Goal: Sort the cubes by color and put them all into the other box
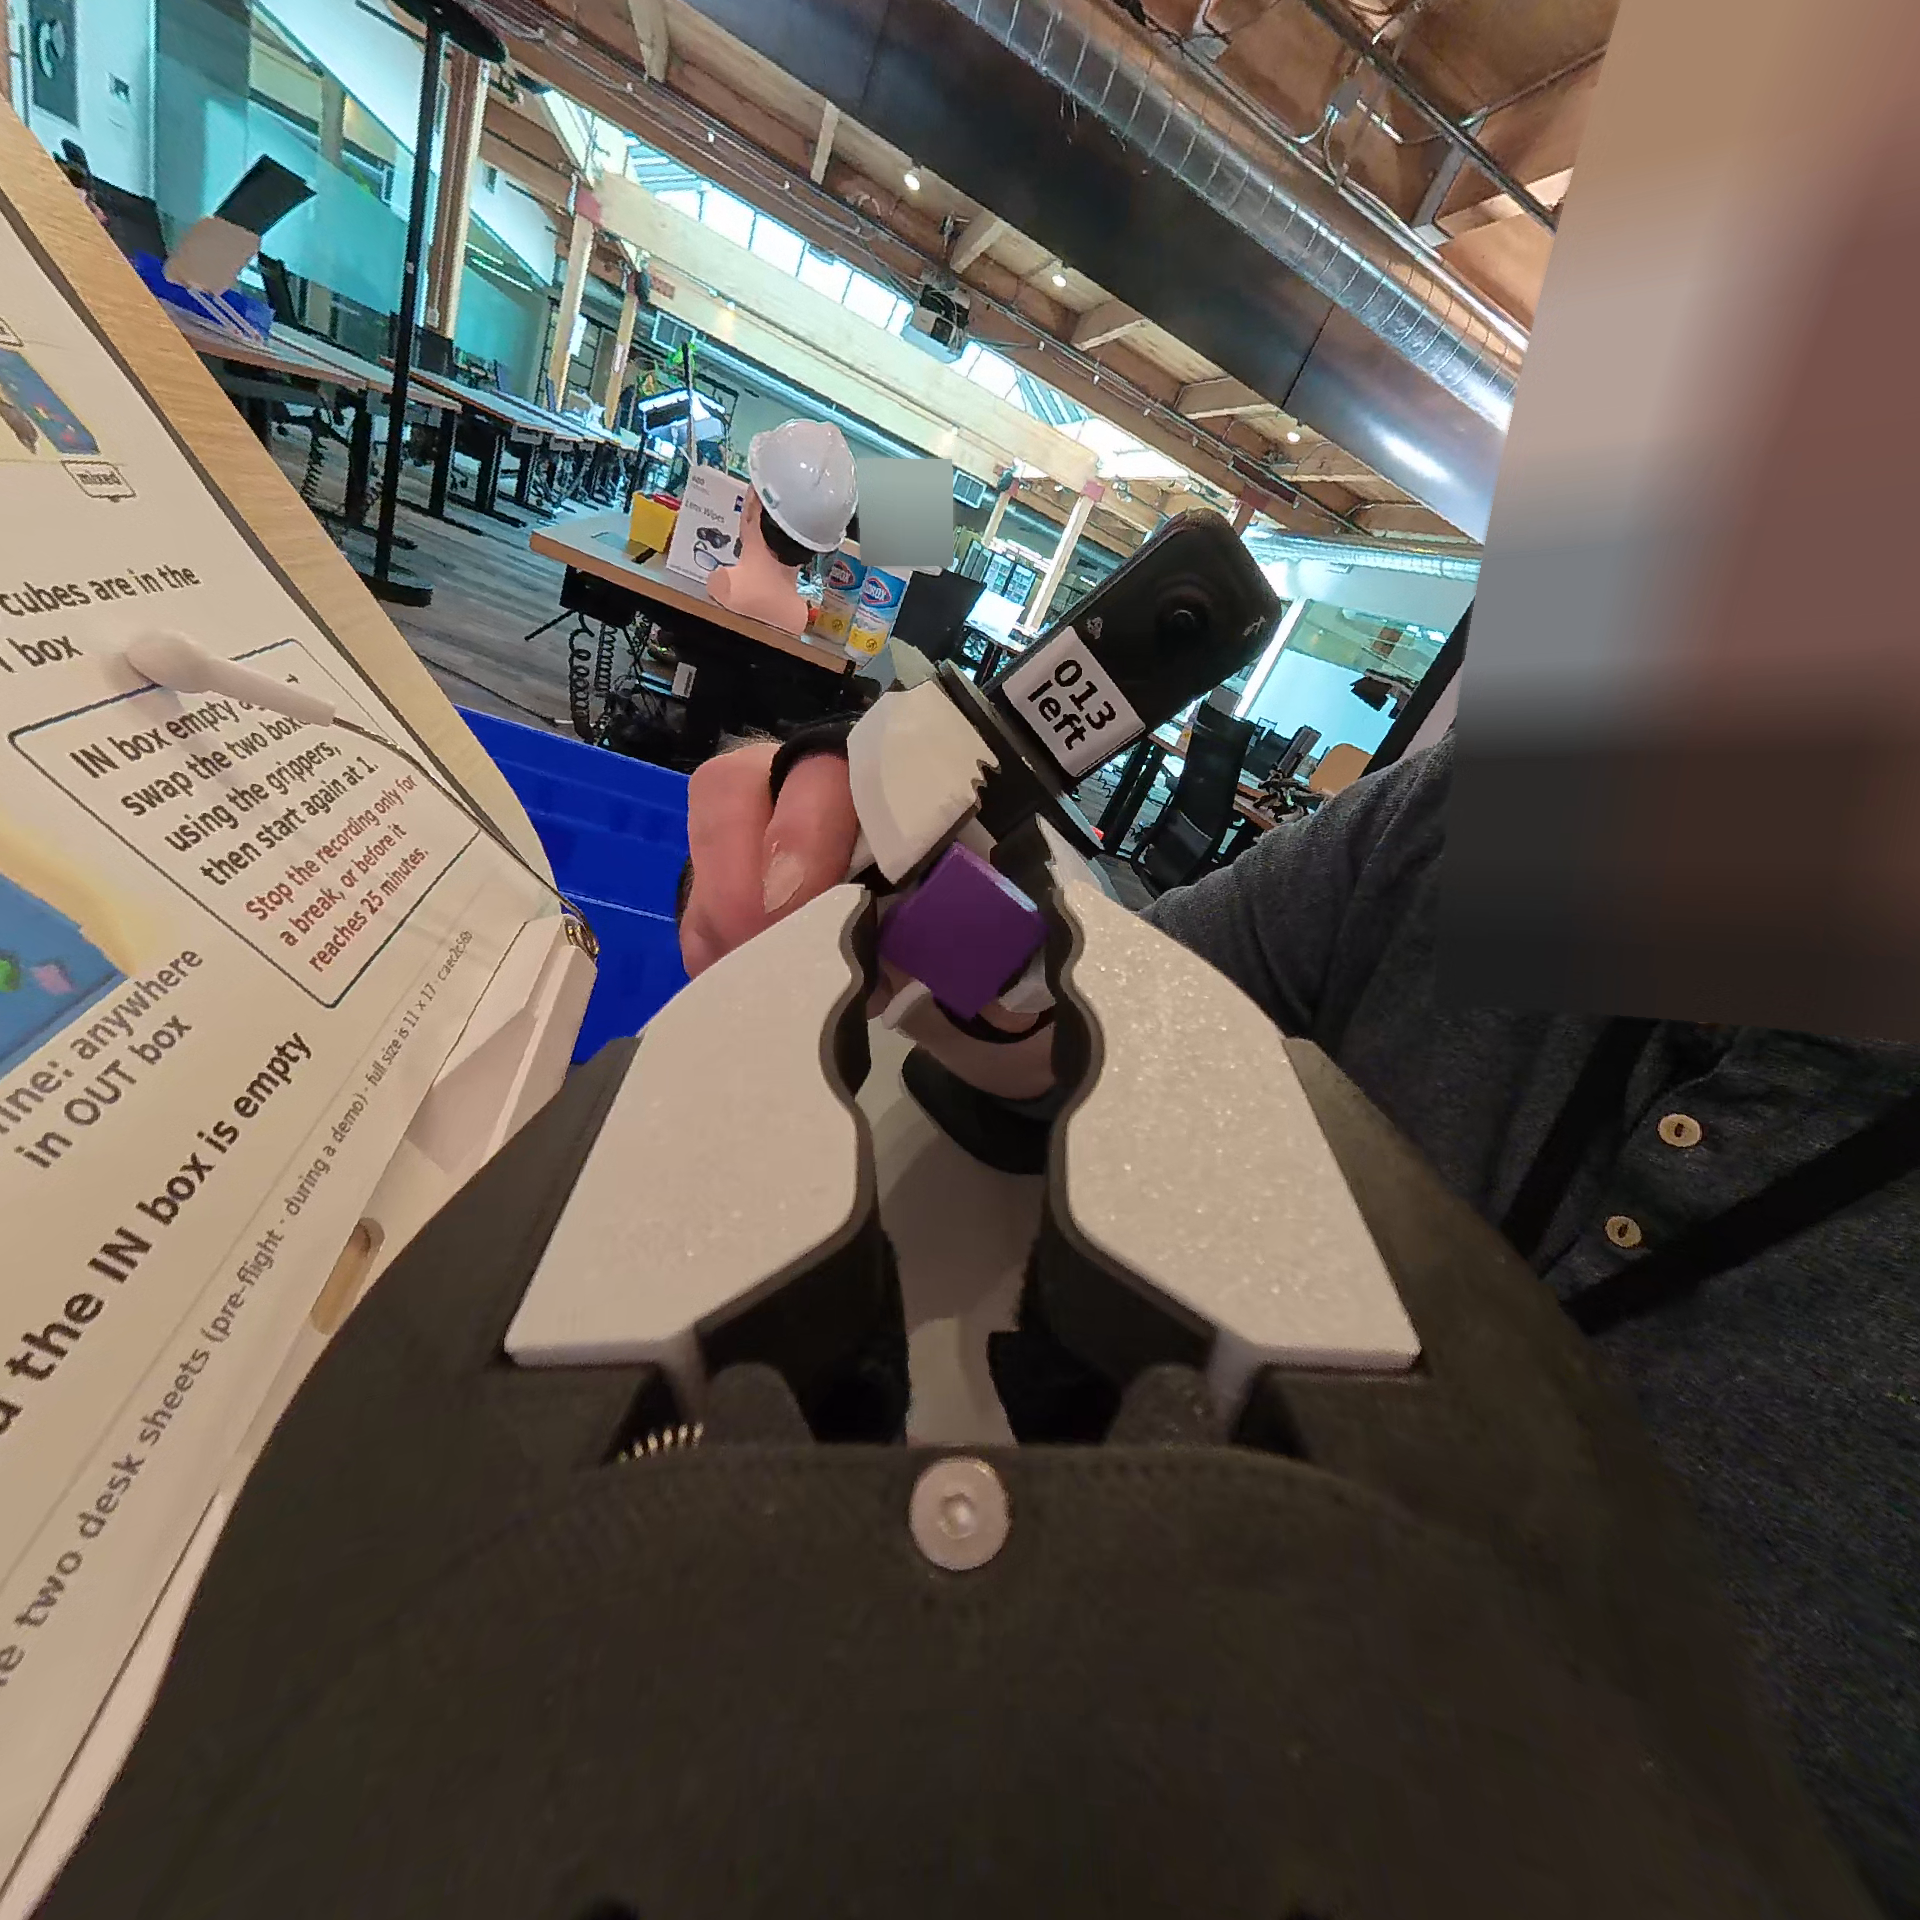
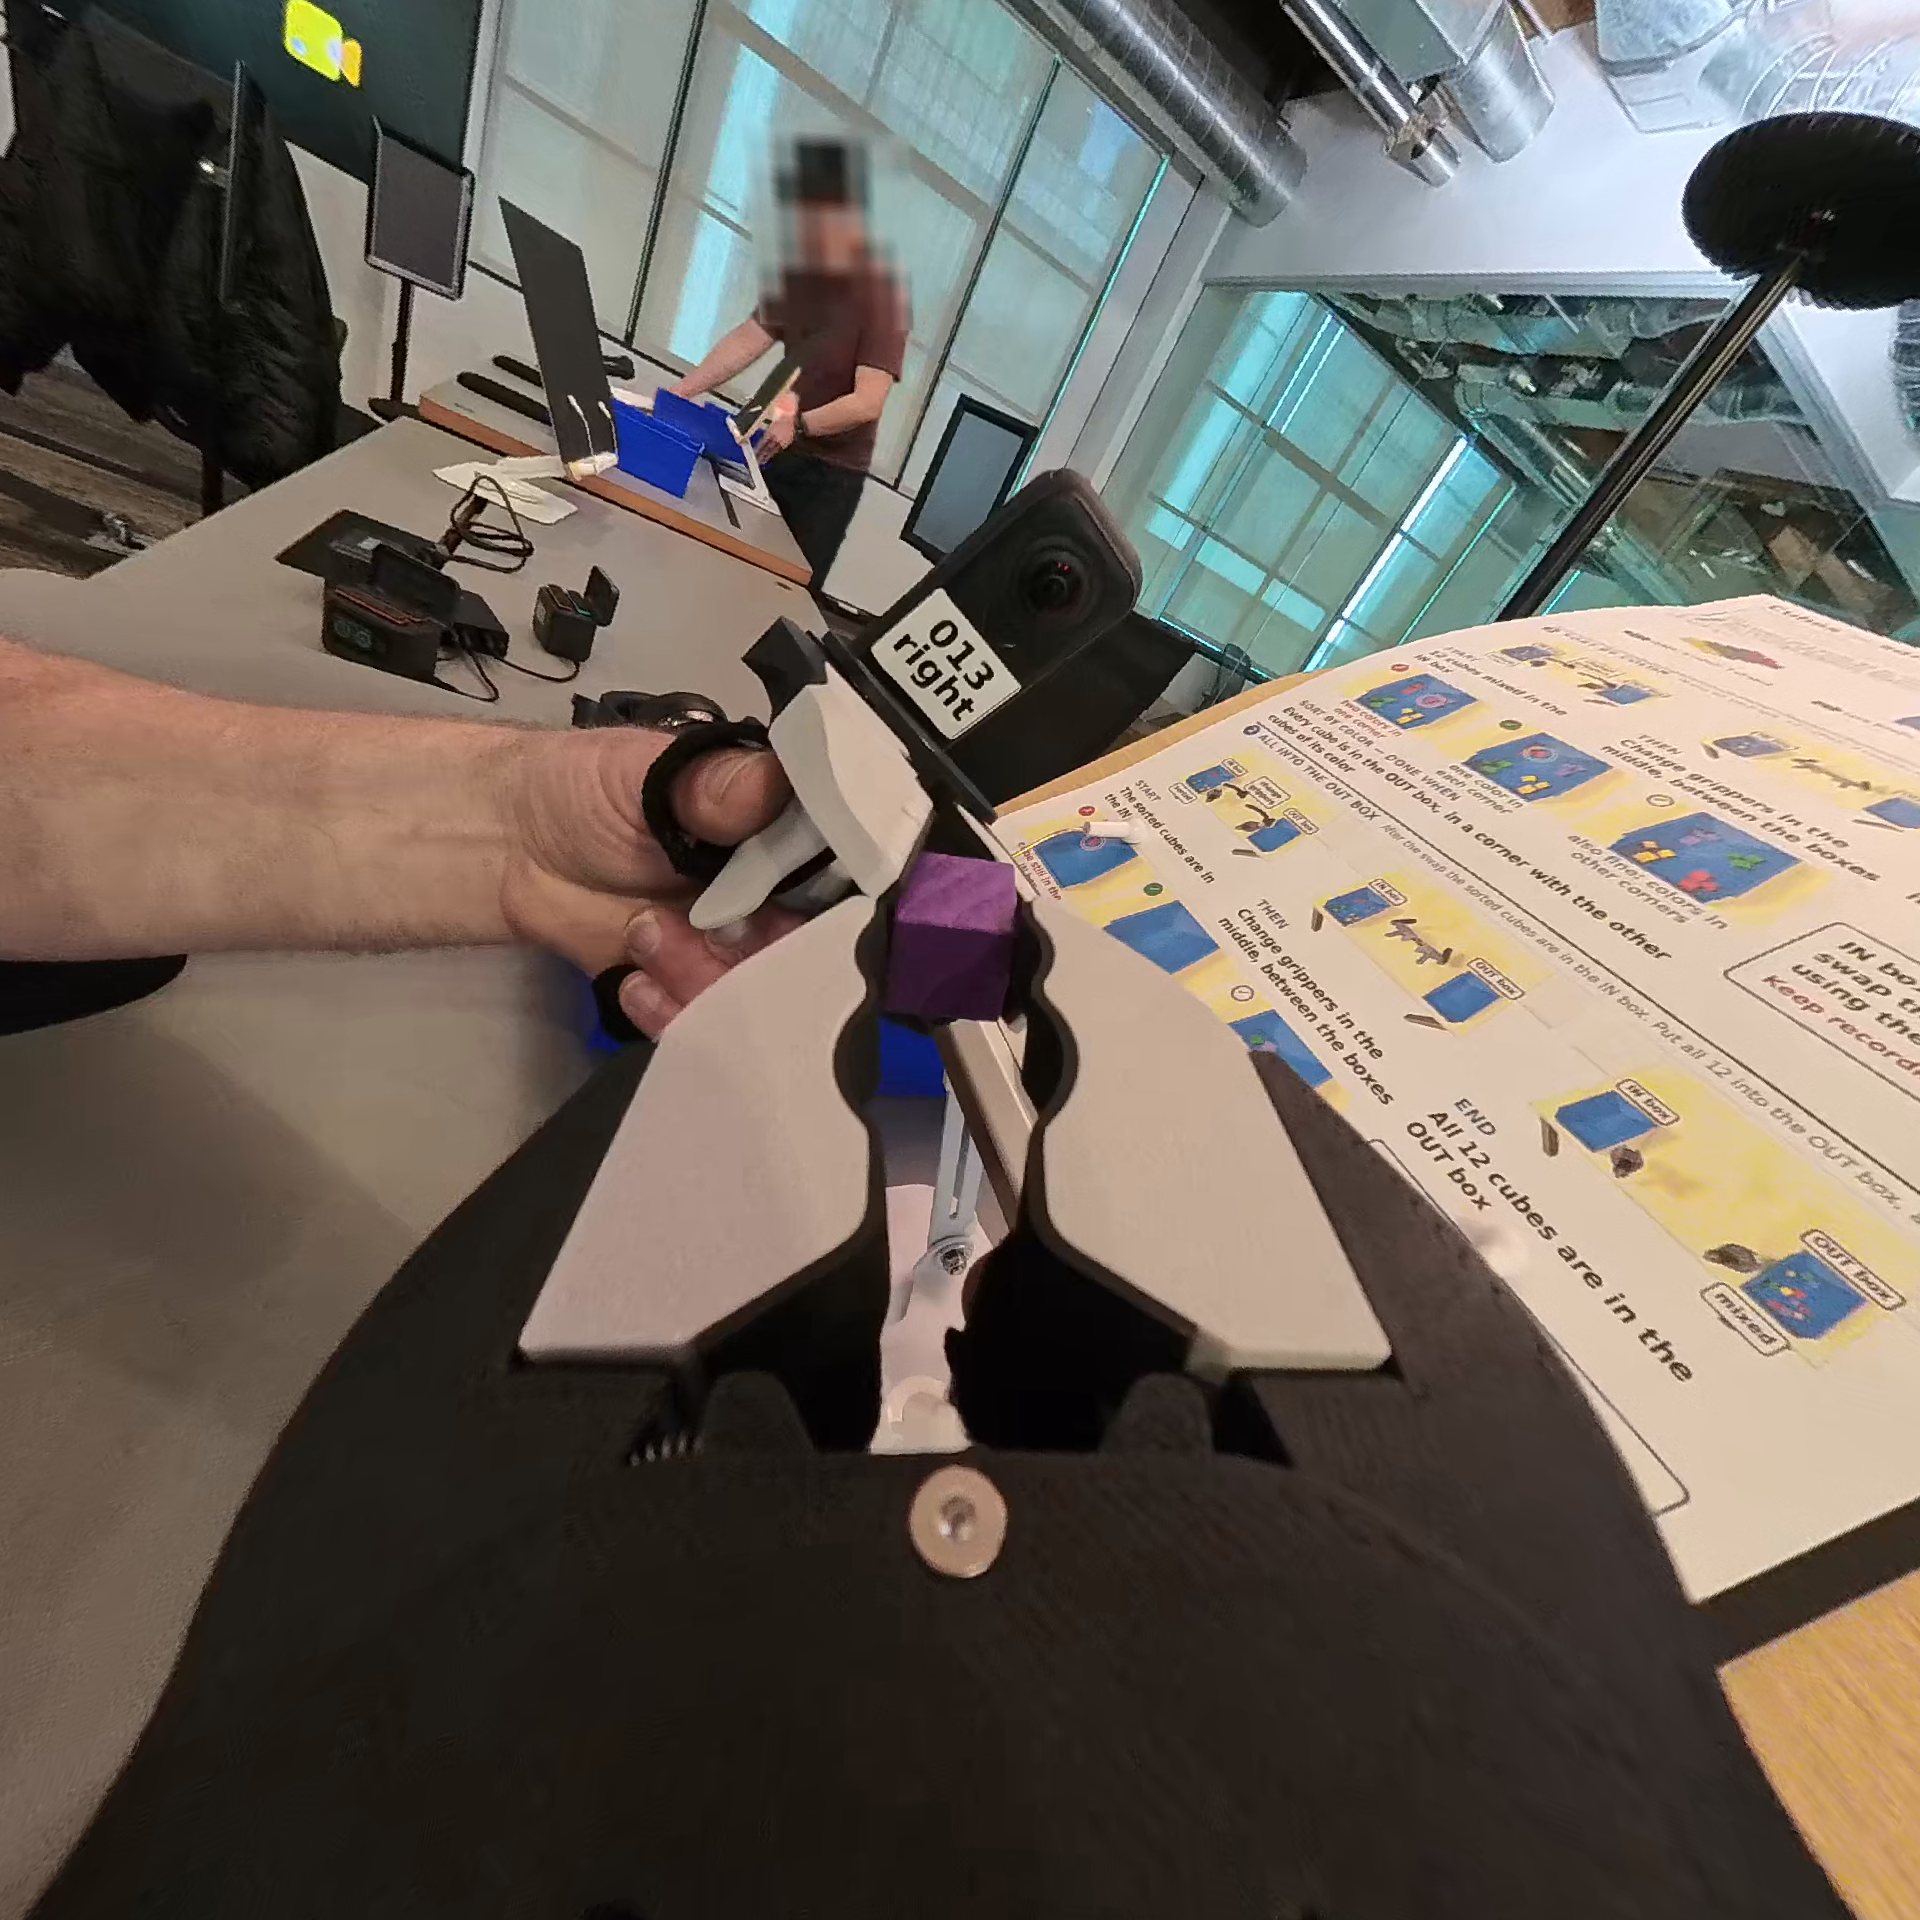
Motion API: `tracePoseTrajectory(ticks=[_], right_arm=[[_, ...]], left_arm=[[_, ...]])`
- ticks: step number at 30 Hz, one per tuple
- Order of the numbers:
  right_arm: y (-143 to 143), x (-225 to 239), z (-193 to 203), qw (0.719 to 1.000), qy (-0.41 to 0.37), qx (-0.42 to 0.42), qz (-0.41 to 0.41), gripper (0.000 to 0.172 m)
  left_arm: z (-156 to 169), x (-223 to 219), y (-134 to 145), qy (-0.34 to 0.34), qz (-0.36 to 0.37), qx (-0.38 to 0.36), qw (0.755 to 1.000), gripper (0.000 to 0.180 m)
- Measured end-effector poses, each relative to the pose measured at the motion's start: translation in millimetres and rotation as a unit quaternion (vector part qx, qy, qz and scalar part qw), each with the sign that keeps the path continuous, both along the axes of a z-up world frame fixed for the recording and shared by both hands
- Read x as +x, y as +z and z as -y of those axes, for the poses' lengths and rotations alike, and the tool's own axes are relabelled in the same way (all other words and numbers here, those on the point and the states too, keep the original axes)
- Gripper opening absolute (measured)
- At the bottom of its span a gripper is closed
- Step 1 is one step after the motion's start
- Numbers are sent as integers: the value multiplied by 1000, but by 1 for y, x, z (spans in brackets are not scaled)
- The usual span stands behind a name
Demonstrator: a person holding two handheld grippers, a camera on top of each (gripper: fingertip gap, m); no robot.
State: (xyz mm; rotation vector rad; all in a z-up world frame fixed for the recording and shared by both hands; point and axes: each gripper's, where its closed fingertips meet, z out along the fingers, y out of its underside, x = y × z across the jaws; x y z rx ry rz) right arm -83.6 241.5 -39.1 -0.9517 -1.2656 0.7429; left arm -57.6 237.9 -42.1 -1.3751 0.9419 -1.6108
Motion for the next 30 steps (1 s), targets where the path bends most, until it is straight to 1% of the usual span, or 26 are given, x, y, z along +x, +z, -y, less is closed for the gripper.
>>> tracePoseTrajectory(ticks=[6,9,11,13,15,16,18,20,23,25,28,30], right_arm=[[3,3,1,1000,3,3,-2,22],[9,10,-3,1000,-4,10,-3,23],[18,25,-20,999,-38,23,-4,22],[29,49,-45,997,-80,16,-13,23],[35,81,-80,988,-155,27,-10,23],[34,98,-97,983,-184,20,2,23],[26,131,-127,972,-234,-11,27,23],[20,167,-155,952,-302,-9,43,22],[2,213,-186,926,-369,-40,73,23],[-12,236,-200,910,-396,-74,93,23],[-50,259,-217,887,-420,-129,140,22],[-82,259,-223,877,-411,-171,181,23]], left_arm=[[0,-1,6,4,16,1,1000,30],[-3,-13,18,22,48,8,999,26],[-6,-26,28,44,65,22,997,19],[-8,-38,36,68,71,44,994,0],[-11,-48,40,93,66,58,992,0],[-12,-51,41,103,59,62,991,0],[-15,-56,41,124,44,70,989,0],[-17,-59,42,139,31,79,987,0],[-20,-60,39,158,4,85,984,0],[-20,-60,38,163,-3,87,983,0],[-23,-60,34,167,-11,80,983,0],[-26,-58,30,167,-16,70,983,0]])
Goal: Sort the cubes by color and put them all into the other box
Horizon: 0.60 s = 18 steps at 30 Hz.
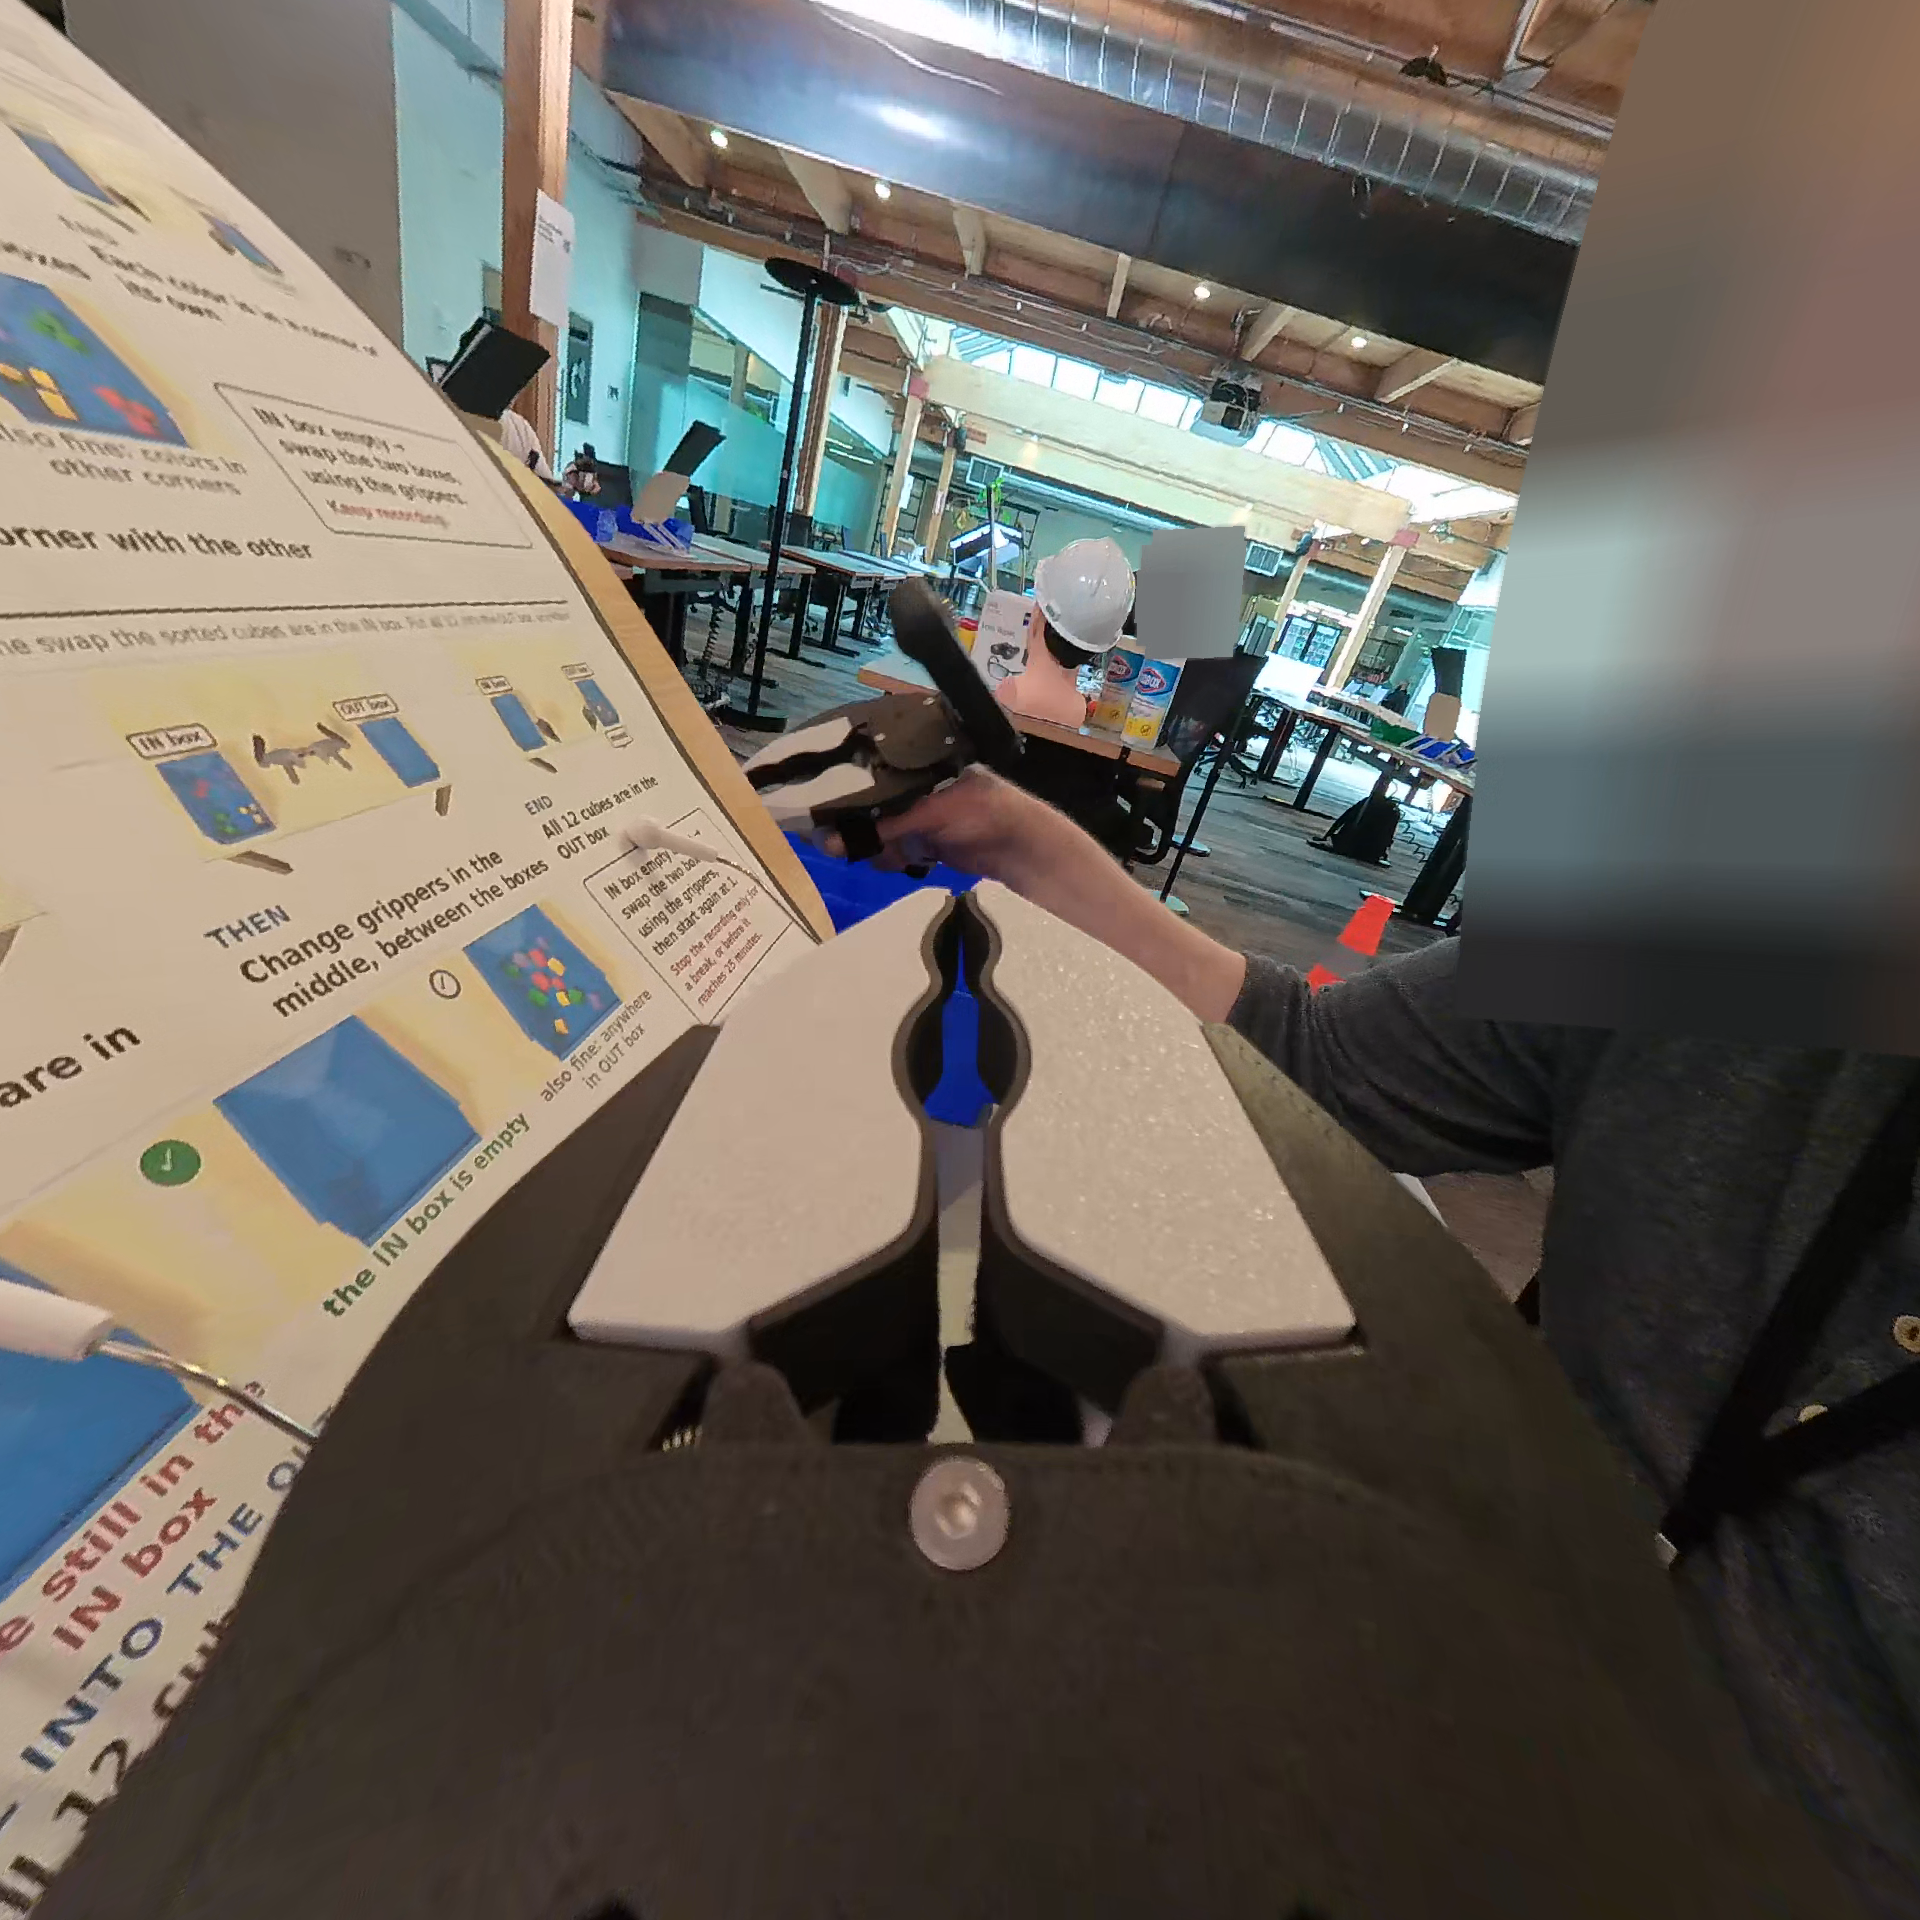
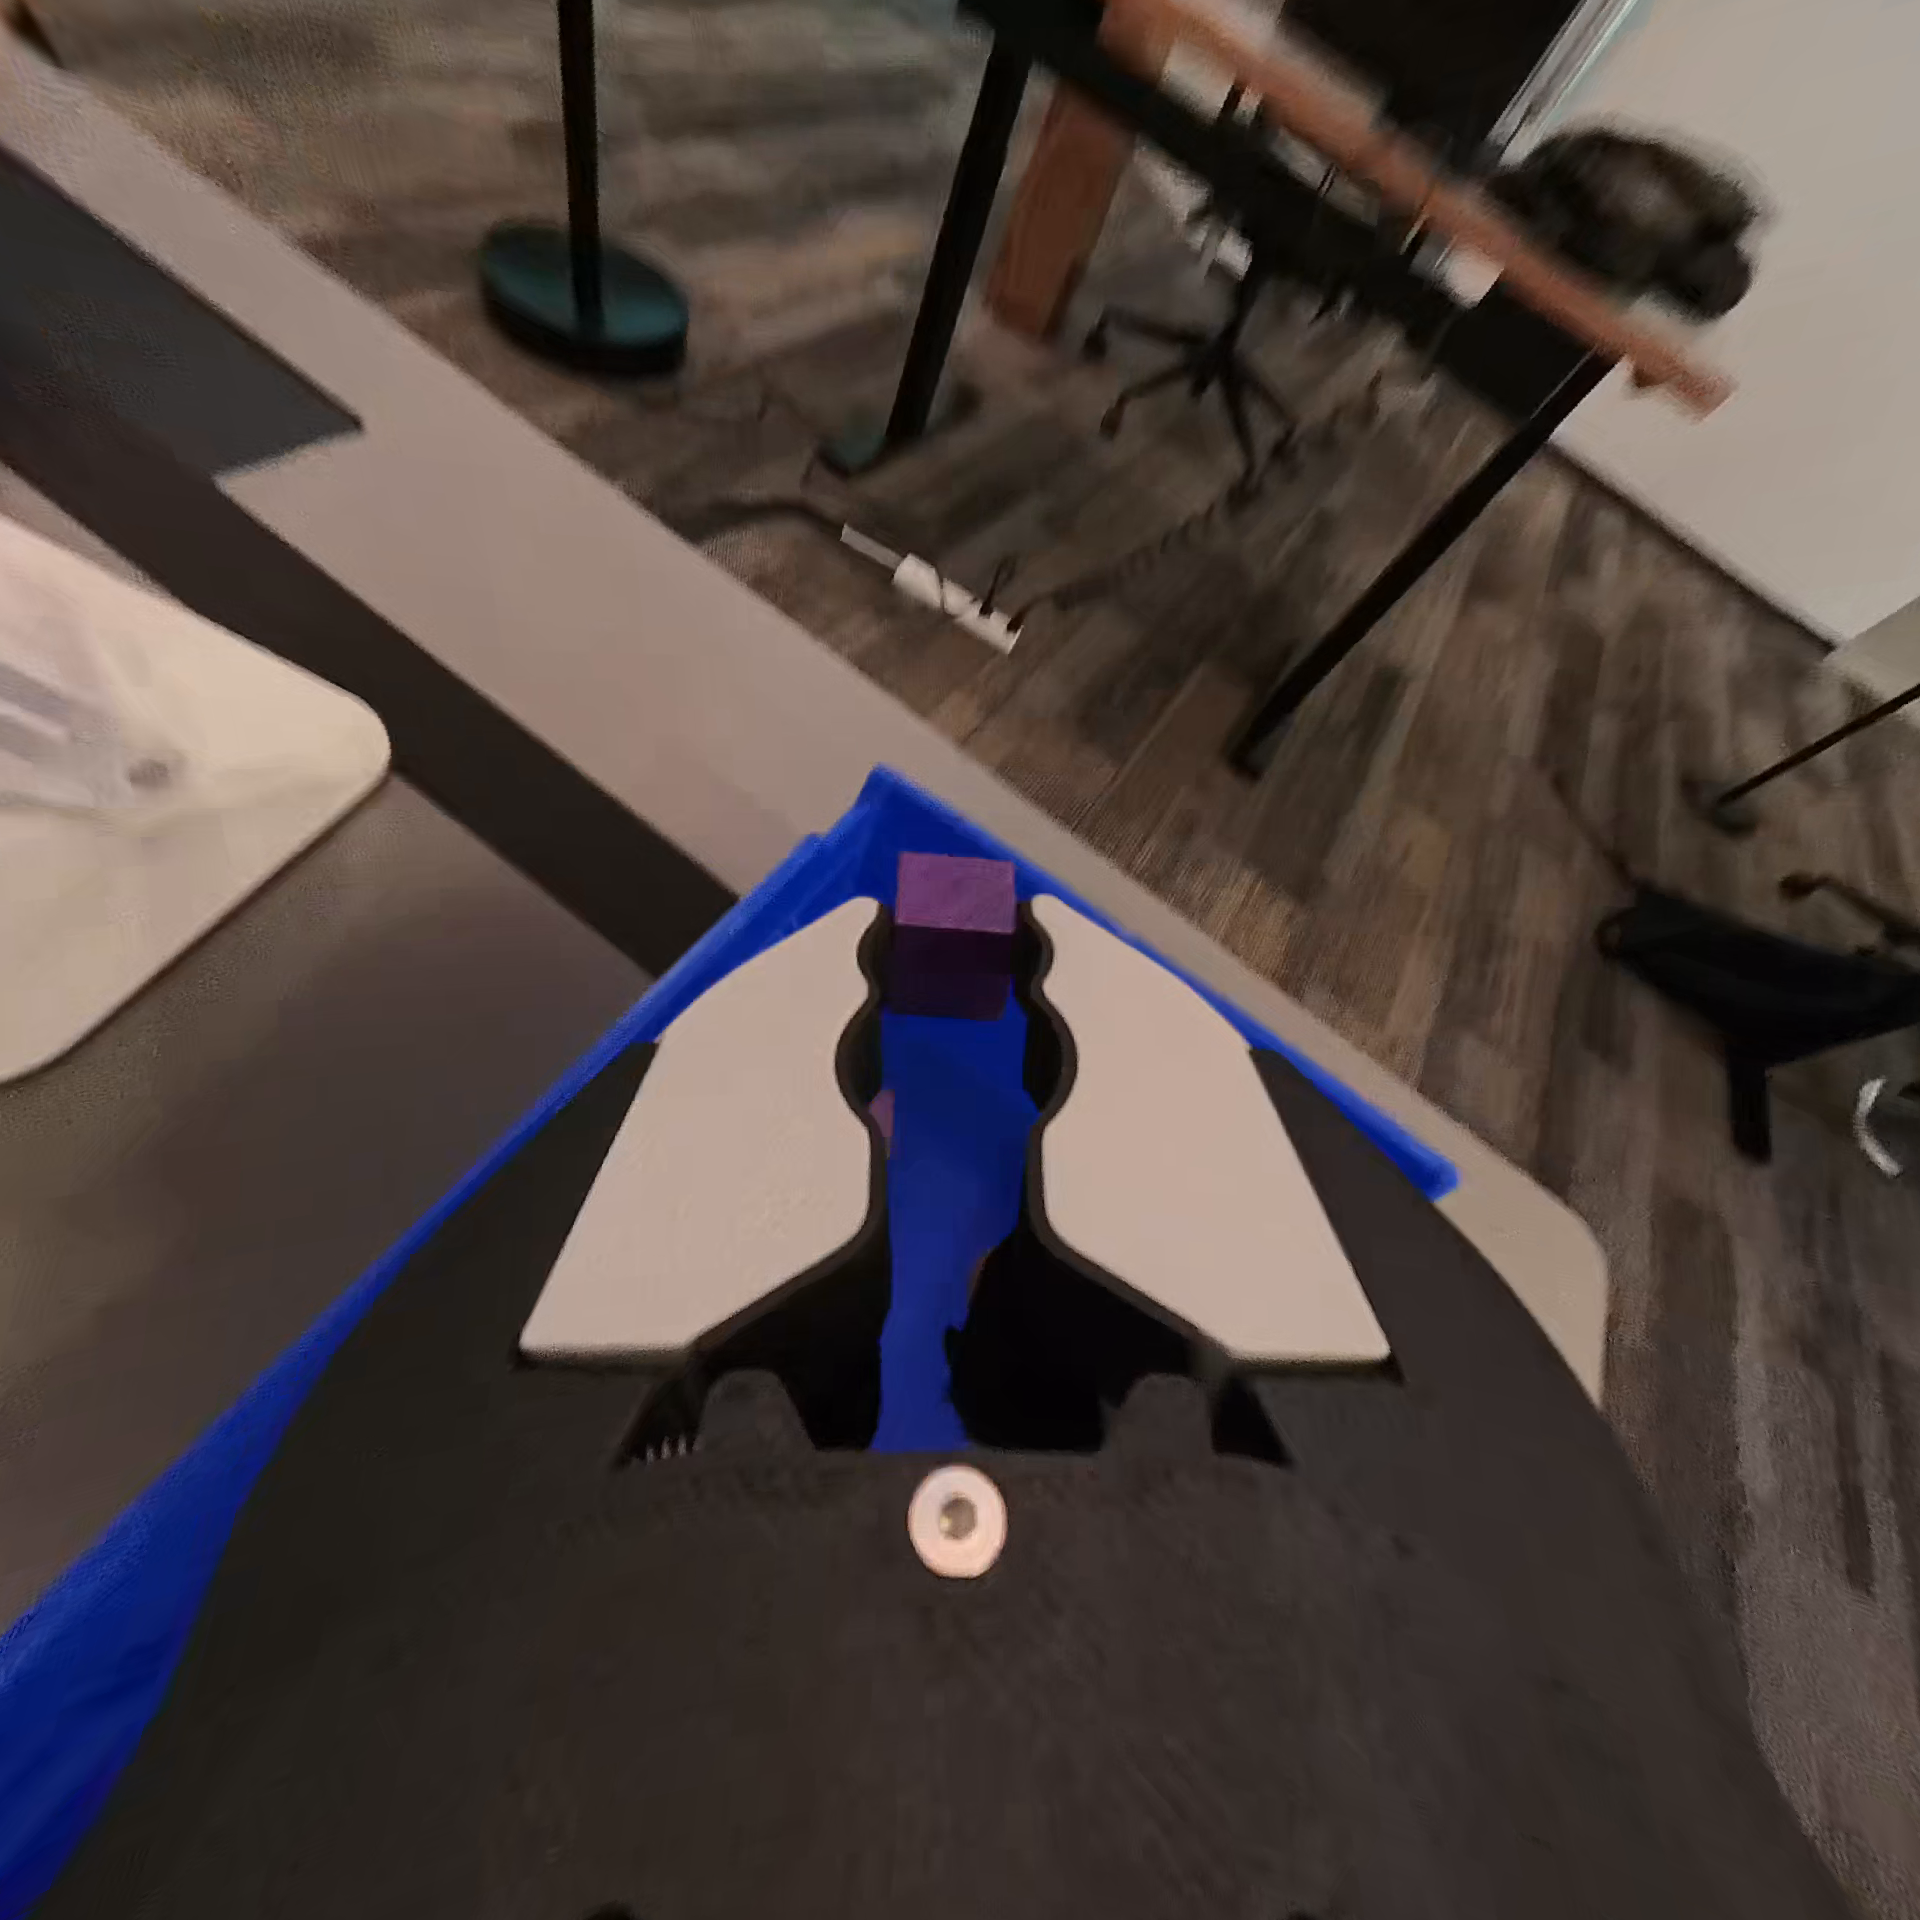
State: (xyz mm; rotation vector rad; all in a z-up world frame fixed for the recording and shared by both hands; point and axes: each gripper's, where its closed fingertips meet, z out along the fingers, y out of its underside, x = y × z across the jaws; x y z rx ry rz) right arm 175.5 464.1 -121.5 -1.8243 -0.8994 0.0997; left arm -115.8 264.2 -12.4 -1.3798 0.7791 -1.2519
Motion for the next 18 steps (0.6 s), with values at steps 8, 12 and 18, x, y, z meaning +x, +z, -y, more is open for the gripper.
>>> tracePoseTrajectory(ticks=[8,12,18], right_arm=[[-103,-9,-1,984,14,-142,106,23],[-117,-8,-2,980,8,-163,116,23],[-114,0,-8,982,-10,-149,117,29]], left_arm=[[-3,7,-11,-3,-19,-14,1000,0],[-4,8,-13,-2,-27,-13,1000,0],[-2,7,-12,0,-36,-8,999,0]])
